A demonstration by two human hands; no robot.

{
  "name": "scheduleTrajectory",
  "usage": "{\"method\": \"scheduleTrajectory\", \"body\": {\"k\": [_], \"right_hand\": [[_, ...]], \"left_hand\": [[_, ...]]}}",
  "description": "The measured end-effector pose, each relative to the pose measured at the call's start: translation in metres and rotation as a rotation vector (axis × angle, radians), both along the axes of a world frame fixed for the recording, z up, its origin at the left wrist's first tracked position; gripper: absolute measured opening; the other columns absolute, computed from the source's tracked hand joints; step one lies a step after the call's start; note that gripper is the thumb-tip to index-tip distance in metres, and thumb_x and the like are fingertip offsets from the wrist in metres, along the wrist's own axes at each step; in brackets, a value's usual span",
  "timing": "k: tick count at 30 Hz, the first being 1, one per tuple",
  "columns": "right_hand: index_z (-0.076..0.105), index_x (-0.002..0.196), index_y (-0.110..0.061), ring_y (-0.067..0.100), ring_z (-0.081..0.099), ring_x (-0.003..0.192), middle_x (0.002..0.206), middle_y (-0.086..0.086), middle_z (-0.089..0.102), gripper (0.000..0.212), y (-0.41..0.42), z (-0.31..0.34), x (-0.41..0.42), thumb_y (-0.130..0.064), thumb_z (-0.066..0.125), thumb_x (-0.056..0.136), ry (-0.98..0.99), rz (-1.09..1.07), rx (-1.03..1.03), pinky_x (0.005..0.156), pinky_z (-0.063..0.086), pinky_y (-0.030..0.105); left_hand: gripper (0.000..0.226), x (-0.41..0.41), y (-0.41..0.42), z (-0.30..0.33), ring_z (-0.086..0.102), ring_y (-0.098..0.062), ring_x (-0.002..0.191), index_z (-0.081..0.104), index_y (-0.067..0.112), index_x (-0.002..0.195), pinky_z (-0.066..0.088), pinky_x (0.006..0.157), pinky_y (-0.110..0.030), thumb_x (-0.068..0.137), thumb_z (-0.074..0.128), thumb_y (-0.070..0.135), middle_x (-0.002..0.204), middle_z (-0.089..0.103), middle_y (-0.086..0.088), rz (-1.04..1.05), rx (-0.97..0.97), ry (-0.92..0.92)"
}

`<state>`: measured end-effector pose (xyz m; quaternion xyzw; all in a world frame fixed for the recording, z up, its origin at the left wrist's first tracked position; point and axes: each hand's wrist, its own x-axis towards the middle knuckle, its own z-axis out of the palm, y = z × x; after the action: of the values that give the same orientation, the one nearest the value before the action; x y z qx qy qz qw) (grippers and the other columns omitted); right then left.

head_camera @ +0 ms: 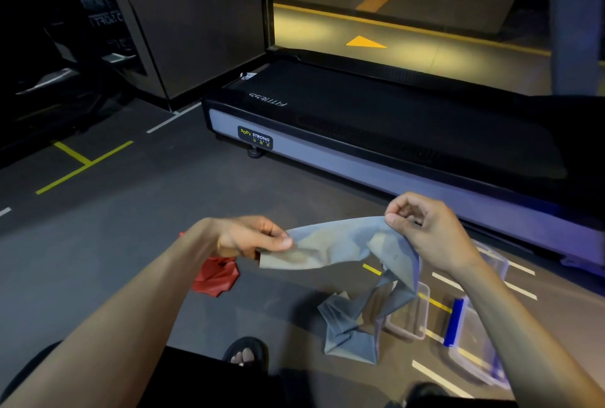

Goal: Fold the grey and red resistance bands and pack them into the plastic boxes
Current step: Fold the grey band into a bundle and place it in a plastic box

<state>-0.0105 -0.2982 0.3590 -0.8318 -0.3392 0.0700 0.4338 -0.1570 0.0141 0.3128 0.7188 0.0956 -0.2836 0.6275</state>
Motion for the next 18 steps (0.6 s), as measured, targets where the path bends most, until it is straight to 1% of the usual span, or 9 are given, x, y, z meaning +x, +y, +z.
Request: {"method": "scheduleTrajectory", "body": {"k": [3,4,6,8,11,12,14,16,18], "right_hand": [[0.067,0.082,-0.026,0.016,0.065,0.078,0.079,-0.005,0.069,0.017,-0.001,-0.003,0.002,-0.013,0.074,0.091,0.004,-0.005,-0.015,0.079,0.053,0.042],[0.067,0.082,-0.026,0.015,0.065,0.078,0.079,-0.006,0.069,0.017,-0.002,-0.004,0.002,-0.013,0.074,0.091,0.008,-0.010,-0.022,0.078,0.053,0.040],[0.067,0.082,-0.027,0.014,0.065,0.078,0.078,-0.007,0.069,0.017,-0.004,-0.004,0.001,-0.014,0.073,0.092,0.014,-0.019,-0.033,0.076,0.051,0.035],[0.067,0.081,-0.027,0.015,0.065,0.078,0.078,-0.006,0.068,0.018,-0.005,-0.005,0.001,-0.014,0.073,0.092,0.017,-0.025,-0.041,0.075,0.050,0.034],[0.067,0.081,-0.027,0.017,0.064,0.077,0.078,-0.004,0.069,0.019,-0.009,-0.008,0.002,-0.013,0.073,0.091,0.039,-0.025,-0.035,0.075,0.050,0.036],[0.067,0.081,-0.027,0.016,0.064,0.076,0.077,-0.004,0.068,0.019,-0.010,-0.009,0.002,-0.012,0.073,0.091,0.046,-0.026,-0.027,0.074,0.049,0.035],[0.067,0.081,-0.027,0.013,0.063,0.075,0.078,-0.005,0.068,0.021,-0.013,-0.010,0.002,-0.011,0.073,0.091,0.052,-0.024,-0.005,0.073,0.048,0.031],[0.067,0.083,-0.025,0.012,0.063,0.077,0.080,-0.006,0.068,0.019,-0.014,-0.009,0.000,-0.010,0.072,0.092,0.056,-0.015,0.027,0.074,0.049,0.029],[0.067,0.085,-0.022,0.011,0.063,0.078,0.082,-0.006,0.069,0.016,-0.013,-0.008,-0.002,-0.008,0.071,0.093,0.063,-0.008,0.064,0.074,0.049,0.026]], "left_hand": [[0.084,-0.002,0.002,0.006,0.066,-0.019,0.089,0.069,0.003,0.110,0.050,0.079,-0.027,0.054,0.094,0.061,0.096,0.071,-0.004,-0.061,0.015,-0.007],[0.078,-0.002,0.001,0.007,0.069,-0.016,0.087,0.072,0.006,0.106,0.053,0.079,-0.026,0.054,0.094,0.059,0.095,0.074,-0.003,-0.049,0.020,-0.018],[0.053,-0.001,-0.001,0.007,0.071,-0.011,0.082,0.078,0.017,0.091,0.055,0.075,-0.023,0.060,0.090,0.058,0.090,0.076,0.000,0.039,0.040,-0.082],[0.030,0.001,-0.003,0.010,0.068,-0.008,0.075,0.079,0.019,0.080,0.054,0.071,-0.023,0.079,0.077,0.050,0.082,0.074,0.003,0.134,0.084,-0.148],[0.032,0.001,0.002,0.017,0.058,-0.012,0.075,0.070,-0.001,0.087,0.047,0.072,-0.029,0.100,0.061,0.027,0.080,0.065,-0.002,0.164,0.201,-0.261],[0.034,0.000,0.002,0.021,0.052,-0.012,0.072,0.066,-0.002,0.084,0.043,0.067,-0.027,0.101,0.060,0.027,0.075,0.059,0.000,0.158,0.237,-0.315],[0.033,-0.001,0.002,0.030,0.045,-0.012,0.066,0.064,0.006,0.074,0.036,0.060,-0.025,0.099,0.064,0.027,0.068,0.050,0.000,0.190,0.287,-0.417],[0.034,-0.001,0.004,0.038,0.041,-0.015,0.064,0.064,0.014,0.065,0.032,0.058,-0.028,0.097,0.069,0.025,0.066,0.046,-0.003,0.254,0.288,-0.512],[0.032,-0.001,0.004,0.045,0.041,-0.019,0.065,0.069,0.008,0.067,0.030,0.059,-0.034,0.094,0.074,0.025,0.067,0.047,-0.008,0.305,0.252,-0.593]]}}
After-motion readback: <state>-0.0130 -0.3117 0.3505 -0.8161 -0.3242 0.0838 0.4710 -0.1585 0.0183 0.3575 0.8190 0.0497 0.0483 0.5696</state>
